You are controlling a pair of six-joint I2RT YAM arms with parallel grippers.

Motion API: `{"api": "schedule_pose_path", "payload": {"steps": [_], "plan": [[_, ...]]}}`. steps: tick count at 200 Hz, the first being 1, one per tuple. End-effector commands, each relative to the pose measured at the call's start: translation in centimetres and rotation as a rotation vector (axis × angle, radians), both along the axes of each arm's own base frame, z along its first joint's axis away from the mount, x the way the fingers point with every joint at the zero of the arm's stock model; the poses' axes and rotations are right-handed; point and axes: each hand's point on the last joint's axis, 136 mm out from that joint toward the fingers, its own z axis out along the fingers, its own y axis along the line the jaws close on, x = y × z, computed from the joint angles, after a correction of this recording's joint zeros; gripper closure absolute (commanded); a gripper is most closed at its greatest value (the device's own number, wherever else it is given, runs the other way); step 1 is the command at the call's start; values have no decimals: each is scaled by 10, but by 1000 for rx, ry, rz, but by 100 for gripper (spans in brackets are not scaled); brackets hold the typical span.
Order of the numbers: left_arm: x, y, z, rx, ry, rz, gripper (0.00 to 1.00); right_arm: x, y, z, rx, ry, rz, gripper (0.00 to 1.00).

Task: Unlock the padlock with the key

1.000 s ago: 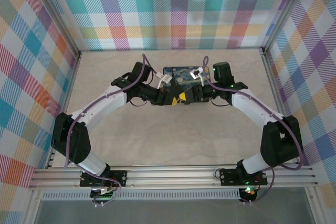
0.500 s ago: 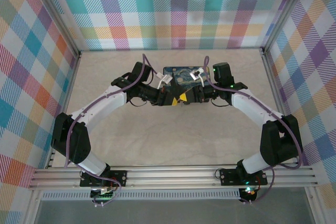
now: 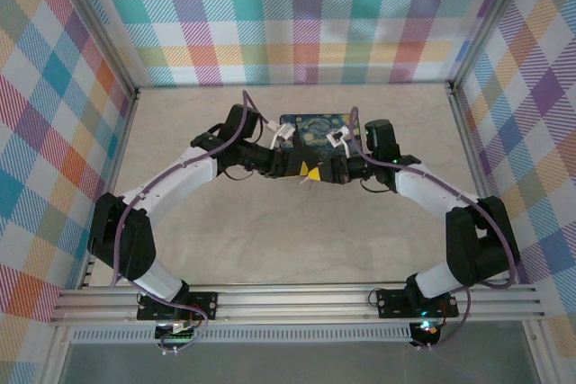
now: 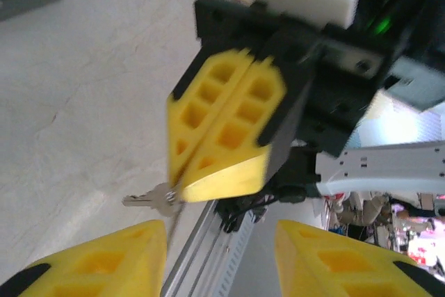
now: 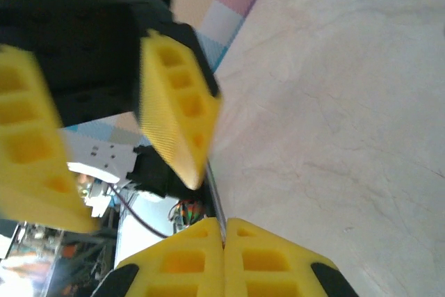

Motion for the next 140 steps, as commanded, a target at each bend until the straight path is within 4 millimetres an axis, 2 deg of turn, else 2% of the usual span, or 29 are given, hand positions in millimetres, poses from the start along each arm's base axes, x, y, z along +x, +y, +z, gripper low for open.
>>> {"api": "schedule_pose_path", "payload": {"steps": [1, 33, 68, 102, 140], "plan": [[11, -1, 12, -50, -39, 51, 53, 18, 2, 15, 59, 8, -122, 96], [23, 4, 1, -19, -49, 119, 51, 28, -2, 18, 125, 80, -241, 97], [41, 18, -7, -24, -33, 226, 49, 28, -5, 22, 144, 116, -290, 98], [40, 15, -16, -53, 4, 224, 50, 27, -3, 26, 158, 137, -296, 97], [35, 6, -13, -80, -2, 206, 53, 29, 7, 23, 153, 174, -284, 97]]}}
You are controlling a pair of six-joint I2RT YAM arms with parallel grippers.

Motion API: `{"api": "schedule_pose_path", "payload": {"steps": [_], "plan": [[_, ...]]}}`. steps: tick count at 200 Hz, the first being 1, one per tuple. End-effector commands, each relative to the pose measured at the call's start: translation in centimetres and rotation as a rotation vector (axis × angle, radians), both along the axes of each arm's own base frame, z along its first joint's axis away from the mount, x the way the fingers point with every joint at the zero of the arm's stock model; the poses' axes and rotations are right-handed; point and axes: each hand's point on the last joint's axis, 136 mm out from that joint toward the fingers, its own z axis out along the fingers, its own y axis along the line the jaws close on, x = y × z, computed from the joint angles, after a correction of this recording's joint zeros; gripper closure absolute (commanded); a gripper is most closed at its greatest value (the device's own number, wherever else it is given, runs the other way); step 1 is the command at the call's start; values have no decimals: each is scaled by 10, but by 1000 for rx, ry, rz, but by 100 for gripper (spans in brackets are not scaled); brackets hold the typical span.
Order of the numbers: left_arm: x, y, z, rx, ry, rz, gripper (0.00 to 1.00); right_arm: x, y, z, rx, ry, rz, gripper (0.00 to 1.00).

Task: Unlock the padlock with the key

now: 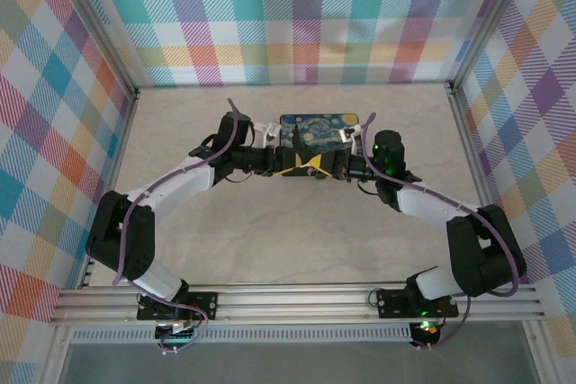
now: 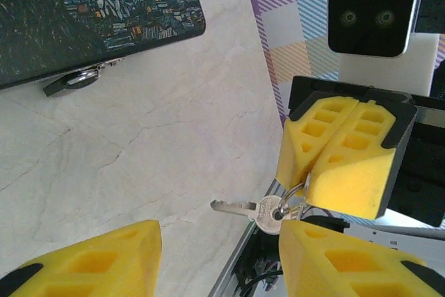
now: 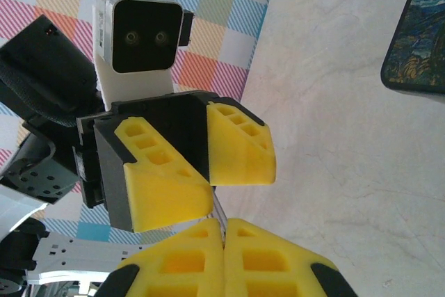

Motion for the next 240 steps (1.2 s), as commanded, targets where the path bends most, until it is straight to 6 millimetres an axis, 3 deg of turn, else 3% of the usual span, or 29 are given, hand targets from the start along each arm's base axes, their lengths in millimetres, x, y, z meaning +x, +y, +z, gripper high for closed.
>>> {"api": "schedule_pose_path", "payload": {"steps": [1, 40, 141, 205, 240], "plan": [[-4, -8, 19, -54, -48, -21, 53, 2, 8, 5, 20, 5, 11, 97], [-8, 1, 24, 13, -123, -37, 55, 6, 9, 1, -8, 43, -6, 97], [-11, -7, 25, -13, -97, -77, 61, 5, 17, 5, 7, 53, 30, 96], [-18, -16, 23, -16, -87, -128, 74, 8, 22, 4, 6, 55, 40, 96], [-17, -15, 21, 3, -93, -133, 89, 7, 24, 3, 4, 59, 50, 95]]}}
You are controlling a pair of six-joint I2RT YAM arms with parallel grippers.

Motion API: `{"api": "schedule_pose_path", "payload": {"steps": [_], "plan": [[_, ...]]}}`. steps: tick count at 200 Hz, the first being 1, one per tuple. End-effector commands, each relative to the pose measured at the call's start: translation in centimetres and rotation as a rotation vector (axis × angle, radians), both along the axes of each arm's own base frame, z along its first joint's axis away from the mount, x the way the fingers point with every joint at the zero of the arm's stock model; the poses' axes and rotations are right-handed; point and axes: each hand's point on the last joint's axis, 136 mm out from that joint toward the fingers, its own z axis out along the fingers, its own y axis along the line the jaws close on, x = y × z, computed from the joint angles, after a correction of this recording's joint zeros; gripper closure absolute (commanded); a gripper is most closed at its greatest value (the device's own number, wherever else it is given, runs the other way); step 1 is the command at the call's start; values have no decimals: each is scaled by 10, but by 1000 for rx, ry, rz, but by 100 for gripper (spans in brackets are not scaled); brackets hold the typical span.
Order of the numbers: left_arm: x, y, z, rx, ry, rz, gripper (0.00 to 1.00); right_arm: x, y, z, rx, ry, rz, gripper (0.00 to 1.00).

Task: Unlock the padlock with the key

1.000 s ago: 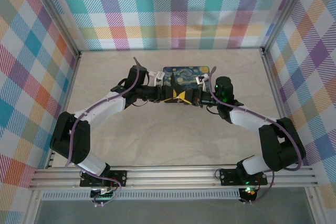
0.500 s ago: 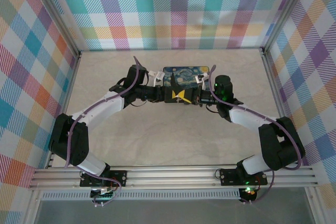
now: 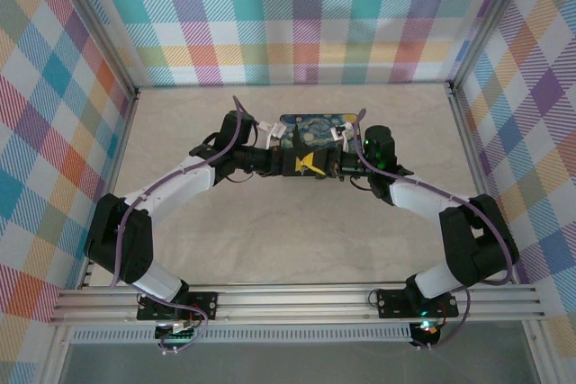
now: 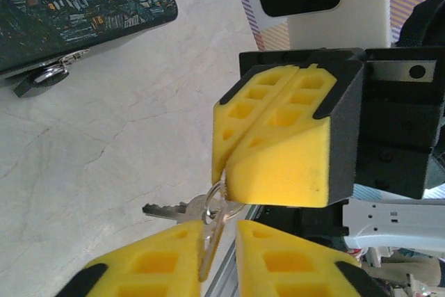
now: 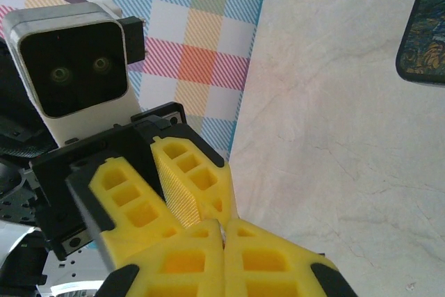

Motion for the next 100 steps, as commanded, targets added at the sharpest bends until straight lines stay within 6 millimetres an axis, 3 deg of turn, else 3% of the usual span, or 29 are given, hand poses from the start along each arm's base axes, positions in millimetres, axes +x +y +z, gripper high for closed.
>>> {"api": "schedule_pose_path", "payload": {"steps": [1, 24, 57, 80, 100], "plan": [[-2, -7, 10, -15, -31, -50, 89, 1, 6, 6, 9, -14, 22, 95], [-1, -7, 7, 8, -48, -71, 100, -1, 5, 5, -6, -15, 28, 90], [-3, 4, 4, 150, -187, -133, 100, 4, -19, -4, -82, 16, -40, 59], [7, 11, 2, 269, -334, -162, 100, 8, -40, -1, -105, 56, -99, 56], [24, 11, -7, 414, -525, -161, 100, 8, -44, 1, -137, 116, -117, 55]]}}
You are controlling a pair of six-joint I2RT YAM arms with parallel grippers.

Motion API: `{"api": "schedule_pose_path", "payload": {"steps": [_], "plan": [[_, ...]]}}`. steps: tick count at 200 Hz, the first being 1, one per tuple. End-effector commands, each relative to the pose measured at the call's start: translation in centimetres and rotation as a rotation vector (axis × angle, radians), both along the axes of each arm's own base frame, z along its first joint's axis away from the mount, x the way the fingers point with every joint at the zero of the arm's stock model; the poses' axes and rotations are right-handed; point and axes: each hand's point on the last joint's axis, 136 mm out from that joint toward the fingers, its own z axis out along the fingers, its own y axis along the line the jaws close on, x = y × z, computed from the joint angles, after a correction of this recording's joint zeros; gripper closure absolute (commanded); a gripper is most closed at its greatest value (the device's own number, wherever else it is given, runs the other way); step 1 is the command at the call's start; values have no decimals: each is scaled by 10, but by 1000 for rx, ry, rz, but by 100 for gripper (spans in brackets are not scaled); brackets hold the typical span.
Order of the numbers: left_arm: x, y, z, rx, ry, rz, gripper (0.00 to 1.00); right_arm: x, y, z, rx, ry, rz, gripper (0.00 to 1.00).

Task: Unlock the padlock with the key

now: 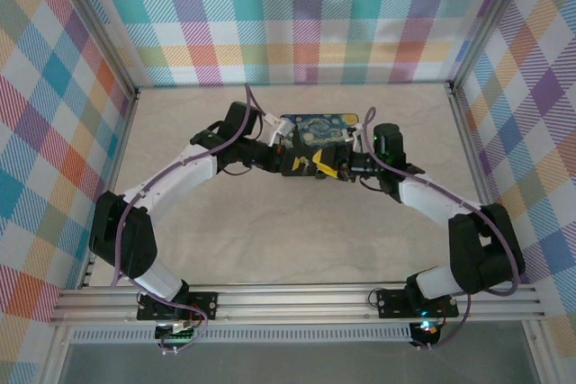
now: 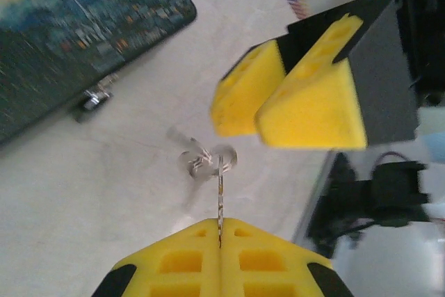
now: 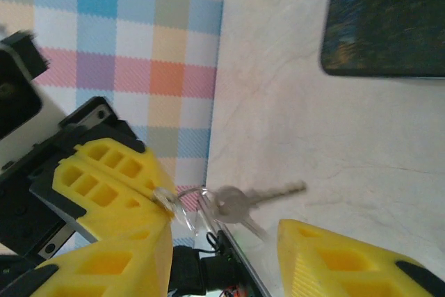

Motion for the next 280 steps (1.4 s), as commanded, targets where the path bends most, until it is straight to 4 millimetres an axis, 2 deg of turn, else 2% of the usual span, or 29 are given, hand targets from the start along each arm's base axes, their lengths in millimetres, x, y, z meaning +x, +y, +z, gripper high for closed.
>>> {"api": "schedule_pose_path", "payload": {"steps": [1, 40, 51, 65, 104, 137, 217, 280], "plan": [[13, 5, -13, 204, -263, -57, 100, 0, -6, 12, -40, 34, -18, 55], [13, -19, -24, 305, -658, -306, 100, 8, -6, 24, -16, 162, -81, 54], [18, -22, -22, 314, -725, -321, 100, 9, -6, 25, -11, 193, -88, 53], [30, -27, -10, 300, -814, -305, 100, 10, -6, 27, -6, 222, -106, 53], [22, -33, -8, 287, -1009, -381, 100, 11, -9, 19, 30, 303, -165, 55], [20, -32, -3, 273, -1048, -355, 100, 11, -6, 15, 43, 316, -151, 60], [15, -31, 4, 281, -1090, -366, 100, 10, 14, 4, 27, 327, -88, 63], [13, -29, 1, 296, -1087, -385, 100, 13, 15, 9, 33, 310, -98, 65]]}}
